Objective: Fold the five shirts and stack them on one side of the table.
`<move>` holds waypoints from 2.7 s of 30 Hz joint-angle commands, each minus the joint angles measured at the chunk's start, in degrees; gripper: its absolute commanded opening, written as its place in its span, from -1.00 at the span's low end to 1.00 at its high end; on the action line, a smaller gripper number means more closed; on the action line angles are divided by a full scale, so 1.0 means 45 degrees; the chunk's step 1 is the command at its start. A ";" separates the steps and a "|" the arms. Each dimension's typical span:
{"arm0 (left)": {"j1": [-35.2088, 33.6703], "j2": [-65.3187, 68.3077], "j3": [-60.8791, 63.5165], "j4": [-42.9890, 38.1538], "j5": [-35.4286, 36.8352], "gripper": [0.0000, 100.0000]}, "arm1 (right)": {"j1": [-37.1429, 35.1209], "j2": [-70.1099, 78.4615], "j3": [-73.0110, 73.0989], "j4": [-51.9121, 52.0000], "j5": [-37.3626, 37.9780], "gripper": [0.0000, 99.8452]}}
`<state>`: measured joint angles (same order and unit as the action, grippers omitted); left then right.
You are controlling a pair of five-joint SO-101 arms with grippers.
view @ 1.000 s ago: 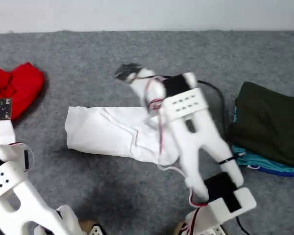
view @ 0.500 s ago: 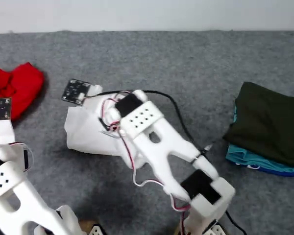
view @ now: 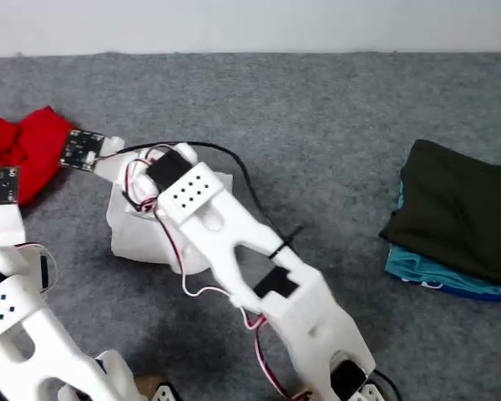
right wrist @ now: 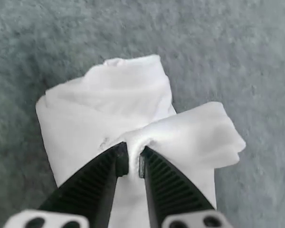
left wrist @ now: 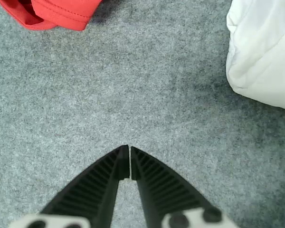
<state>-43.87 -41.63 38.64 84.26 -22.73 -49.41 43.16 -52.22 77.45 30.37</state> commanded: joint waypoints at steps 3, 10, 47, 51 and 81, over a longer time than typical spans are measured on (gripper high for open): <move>0.0098 -0.0254 -0.0381 -0.0039 -0.0078 -0.97 | -0.0400 0.1612 -0.3810 0.0791 -0.0176 -0.67; 0.1055 -0.0293 0.0283 0.0000 -0.0078 -0.97 | -0.0400 0.2510 -0.6701 0.1963 -0.1602 -0.45; -0.4728 -0.0293 -0.1436 -0.0020 0.0449 -0.97 | -0.1827 0.3722 -0.9534 0.5675 0.0508 -0.98; -0.4650 -0.0293 -0.1436 -0.0020 0.0449 -0.97 | -0.0244 0.3018 -0.9573 0.5636 0.0508 -0.98; -0.6056 -0.0293 -0.1514 0.0039 0.0059 -0.97 | -0.0322 0.3057 -0.8518 0.5617 0.0508 -0.98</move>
<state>-70.68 -41.63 34.24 84.26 -21.85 -53.71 61.71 -88.35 100.48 32.40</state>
